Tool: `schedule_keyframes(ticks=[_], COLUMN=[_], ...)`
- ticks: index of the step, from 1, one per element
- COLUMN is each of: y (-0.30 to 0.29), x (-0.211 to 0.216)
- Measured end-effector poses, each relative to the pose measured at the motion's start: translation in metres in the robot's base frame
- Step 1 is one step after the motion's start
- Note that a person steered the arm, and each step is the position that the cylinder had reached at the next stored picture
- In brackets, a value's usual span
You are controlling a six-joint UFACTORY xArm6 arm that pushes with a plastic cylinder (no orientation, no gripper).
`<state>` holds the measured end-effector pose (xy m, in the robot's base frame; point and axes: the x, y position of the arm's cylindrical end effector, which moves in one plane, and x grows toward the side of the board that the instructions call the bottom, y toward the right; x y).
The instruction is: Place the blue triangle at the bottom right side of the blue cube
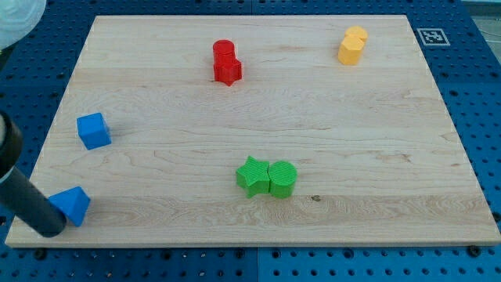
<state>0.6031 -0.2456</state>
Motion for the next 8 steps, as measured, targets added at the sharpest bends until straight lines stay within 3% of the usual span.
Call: schedule_keyframes(ticks=[1, 5, 8], y=[0.006, 0.054, 0.023], x=[-0.021, -0.039, -0.085])
